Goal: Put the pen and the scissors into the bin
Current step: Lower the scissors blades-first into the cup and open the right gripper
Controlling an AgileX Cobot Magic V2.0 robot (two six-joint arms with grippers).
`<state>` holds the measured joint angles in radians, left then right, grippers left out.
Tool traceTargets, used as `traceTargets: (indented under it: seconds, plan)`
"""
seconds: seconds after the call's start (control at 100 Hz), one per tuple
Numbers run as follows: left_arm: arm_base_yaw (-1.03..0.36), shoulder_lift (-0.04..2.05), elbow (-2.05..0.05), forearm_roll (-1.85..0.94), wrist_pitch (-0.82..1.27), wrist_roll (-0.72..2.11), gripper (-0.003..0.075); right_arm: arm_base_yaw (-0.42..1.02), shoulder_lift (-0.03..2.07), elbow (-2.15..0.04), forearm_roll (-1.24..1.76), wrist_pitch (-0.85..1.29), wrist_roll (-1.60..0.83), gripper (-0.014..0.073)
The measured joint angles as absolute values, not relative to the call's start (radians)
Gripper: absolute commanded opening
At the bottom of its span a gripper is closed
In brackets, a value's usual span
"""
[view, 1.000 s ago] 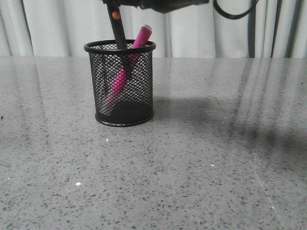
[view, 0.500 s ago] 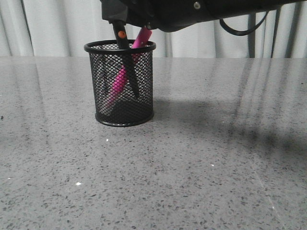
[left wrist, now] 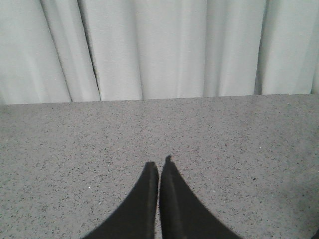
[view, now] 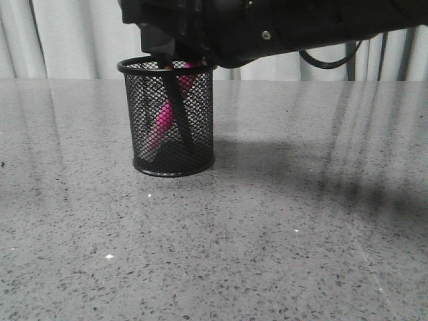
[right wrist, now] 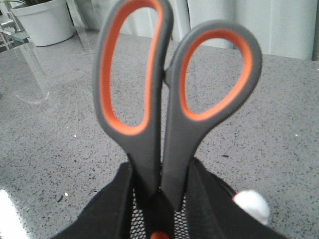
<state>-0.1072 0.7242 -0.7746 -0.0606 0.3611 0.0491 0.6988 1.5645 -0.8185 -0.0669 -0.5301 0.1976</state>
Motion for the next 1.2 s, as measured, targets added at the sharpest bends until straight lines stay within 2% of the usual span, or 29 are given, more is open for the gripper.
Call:
traceTargets:
  seconds: [0.56,0.73,1.04,1.2]
  plan:
    - [-0.107,0.724,-0.775,-0.061,0.363,0.049,-0.0021,0.699,1.569,-0.819,-0.067,-0.544,0.198,-0.0059]
    - [-0.107,0.724,-0.775,-0.061,0.363,0.049,-0.0021,0.699,1.569,-0.819,-0.067,-0.544,0.198,0.0037]
    - [-0.107,0.724,-0.775,-0.061,0.363,0.049,-0.0021,0.699,1.569,-0.819,-0.067,-0.545,0.198,0.0293]
    - [-0.107,0.724,-0.775,-0.061,0.363,0.049,-0.0021,0.699,1.569,-0.819,-0.067,-0.552,0.198,0.0325]
